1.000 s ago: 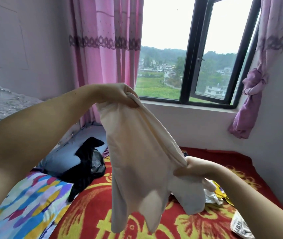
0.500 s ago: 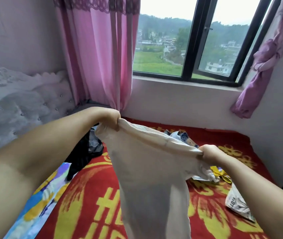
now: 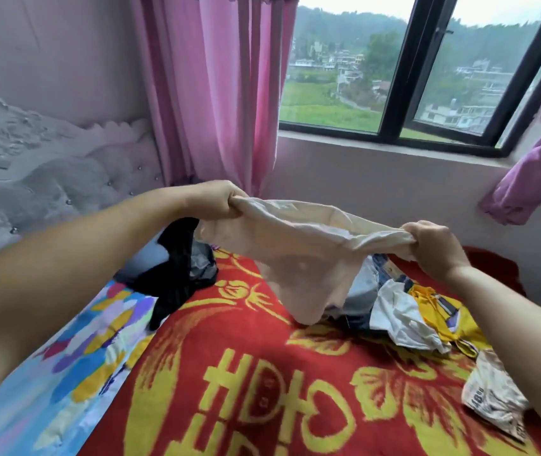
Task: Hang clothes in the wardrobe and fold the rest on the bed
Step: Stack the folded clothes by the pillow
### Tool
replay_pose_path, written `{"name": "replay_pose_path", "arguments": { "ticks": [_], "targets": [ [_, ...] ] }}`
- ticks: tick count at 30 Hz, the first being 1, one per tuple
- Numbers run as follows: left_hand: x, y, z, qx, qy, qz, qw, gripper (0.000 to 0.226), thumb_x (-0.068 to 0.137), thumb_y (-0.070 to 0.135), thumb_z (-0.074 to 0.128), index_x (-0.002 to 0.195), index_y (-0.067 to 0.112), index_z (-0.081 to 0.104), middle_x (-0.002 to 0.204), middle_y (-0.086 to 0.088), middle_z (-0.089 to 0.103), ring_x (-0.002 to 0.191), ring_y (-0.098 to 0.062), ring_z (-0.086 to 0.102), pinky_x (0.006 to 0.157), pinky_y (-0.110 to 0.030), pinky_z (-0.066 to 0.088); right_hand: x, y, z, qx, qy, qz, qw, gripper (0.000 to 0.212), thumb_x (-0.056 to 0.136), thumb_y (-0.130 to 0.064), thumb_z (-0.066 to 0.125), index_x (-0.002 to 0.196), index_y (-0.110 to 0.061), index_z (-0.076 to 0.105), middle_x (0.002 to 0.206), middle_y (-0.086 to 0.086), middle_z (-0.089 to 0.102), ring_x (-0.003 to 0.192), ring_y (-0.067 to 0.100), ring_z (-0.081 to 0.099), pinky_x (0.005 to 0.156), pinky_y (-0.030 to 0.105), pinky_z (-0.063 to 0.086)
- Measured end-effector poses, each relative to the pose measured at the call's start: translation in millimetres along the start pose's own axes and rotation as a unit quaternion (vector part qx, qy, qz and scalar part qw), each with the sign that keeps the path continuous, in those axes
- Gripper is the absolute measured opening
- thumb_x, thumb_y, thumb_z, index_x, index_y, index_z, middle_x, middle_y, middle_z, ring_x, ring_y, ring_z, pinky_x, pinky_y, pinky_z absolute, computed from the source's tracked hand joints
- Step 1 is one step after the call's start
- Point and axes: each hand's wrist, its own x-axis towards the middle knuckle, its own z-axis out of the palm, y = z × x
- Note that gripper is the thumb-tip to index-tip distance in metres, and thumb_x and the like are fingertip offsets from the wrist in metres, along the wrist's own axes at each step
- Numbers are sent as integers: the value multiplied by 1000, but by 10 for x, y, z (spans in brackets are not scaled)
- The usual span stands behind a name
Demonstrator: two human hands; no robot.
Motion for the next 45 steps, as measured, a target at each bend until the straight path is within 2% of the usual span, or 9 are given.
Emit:
{"name": "replay_pose_path", "arguments": {
  "ticks": [5,8,12,17,25,29,34,39,45],
  "targets": [
    [-497,-342,1564,193,-160,74,965,68,88,12,46,145,46,29,99,-9,68,87,-30,63,69,-34,45,-853,263,934,-16,-129,-47,990,15,75,3,67,89,-2,69,88,17,63,82,38,64,68,41,48],
    [-952,-587,2937,245,-296,117,916,81,87,4,40,150,42,5,94,-10,63,80,-34,62,61,-39,42,-1676,489,1769,-5,-242,-33,970,27,79,1,62,103,-8,69,105,14,63,94,34,63,73,38,49],
    [-1725,-728,4570,200,-448,111,864,72,90,3,37,151,30,10,104,-16,61,90,-37,63,62,-42,41,-2994,708,2782,64,-395,111,910,23,92,-28,49,113,-27,59,120,-4,55,106,20,55,87,32,42],
    [-2496,-578,5743,143,-597,25,789,60,90,7,47,144,21,26,123,-20,54,109,-38,56,82,-42,45,-4381,923,3370,68,-615,18,786,30,89,-11,48,119,-13,52,124,1,44,116,23,50,94,31,41],
    [-1852,-12,6161,116,-432,49,893,26,98,23,37,118,13,51,120,-11,54,111,-32,53,79,-40,41,-3904,1111,3506,107,-419,195,880,23,90,-17,49,100,-6,66,97,11,65,95,31,60,80,40,48],
    [-1605,353,6457,81,-336,41,937,42,96,29,39,136,18,37,126,-7,44,115,-28,45,80,-39,37,-3637,893,3852,153,-459,214,849,47,90,-36,60,130,-14,50,111,5,58,104,24,55,85,37,45],
    [-1620,426,6777,78,-286,-48,954,37,95,37,40,127,17,45,124,-6,45,116,-27,44,83,-38,36,-3556,775,4210,155,-447,234,849,25,85,-24,56,68,-17,39,67,-3,44,67,20,44,53,32,25],
    [-1732,237,6592,-147,-174,-79,970,17,95,13,47,100,5,61,99,-13,61,92,-31,58,74,-43,45,-3522,890,4006,244,-329,242,879,17,93,-22,50,77,-15,48,61,-5,44,57,7,41,52,18,30],
    [-1852,461,6259,-173,-148,29,973,6,84,10,60,79,6,59,69,-13,61,61,-29,60,50,-35,41,-3569,870,3631,272,-203,290,895,12,97,-18,46,84,-17,47,64,-10,51,60,-3,49,55,28,23]
  ]
}}
